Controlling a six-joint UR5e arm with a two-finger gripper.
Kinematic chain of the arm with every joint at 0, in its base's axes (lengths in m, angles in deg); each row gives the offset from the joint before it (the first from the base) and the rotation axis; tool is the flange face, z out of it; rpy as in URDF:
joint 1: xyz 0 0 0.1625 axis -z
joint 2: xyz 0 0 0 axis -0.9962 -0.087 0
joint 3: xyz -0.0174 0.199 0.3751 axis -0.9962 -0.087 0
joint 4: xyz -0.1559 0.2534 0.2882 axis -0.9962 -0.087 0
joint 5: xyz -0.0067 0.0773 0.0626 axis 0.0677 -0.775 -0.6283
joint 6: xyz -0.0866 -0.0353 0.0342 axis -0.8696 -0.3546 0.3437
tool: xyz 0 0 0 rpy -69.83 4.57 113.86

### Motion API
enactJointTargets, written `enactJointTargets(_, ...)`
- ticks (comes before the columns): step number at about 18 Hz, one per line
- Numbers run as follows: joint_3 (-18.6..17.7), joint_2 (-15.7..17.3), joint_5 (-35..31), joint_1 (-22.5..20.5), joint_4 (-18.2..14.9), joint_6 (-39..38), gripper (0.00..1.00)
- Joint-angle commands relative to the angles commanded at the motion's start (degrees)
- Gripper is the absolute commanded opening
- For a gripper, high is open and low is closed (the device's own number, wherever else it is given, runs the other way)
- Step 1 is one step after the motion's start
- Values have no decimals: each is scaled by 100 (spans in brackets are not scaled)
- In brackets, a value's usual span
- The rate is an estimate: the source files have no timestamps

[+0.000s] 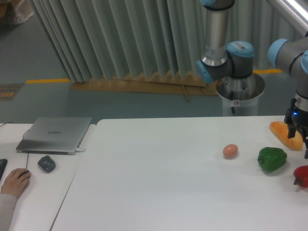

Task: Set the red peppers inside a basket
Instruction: 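Move the gripper down past the orange item toward the red pepper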

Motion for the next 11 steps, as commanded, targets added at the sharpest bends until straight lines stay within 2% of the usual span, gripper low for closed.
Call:
enactJointTargets(7,-88,0,-316,35,9,-26,100)
enactJointTargets(11,-360,9,-527,35,26,27,100)
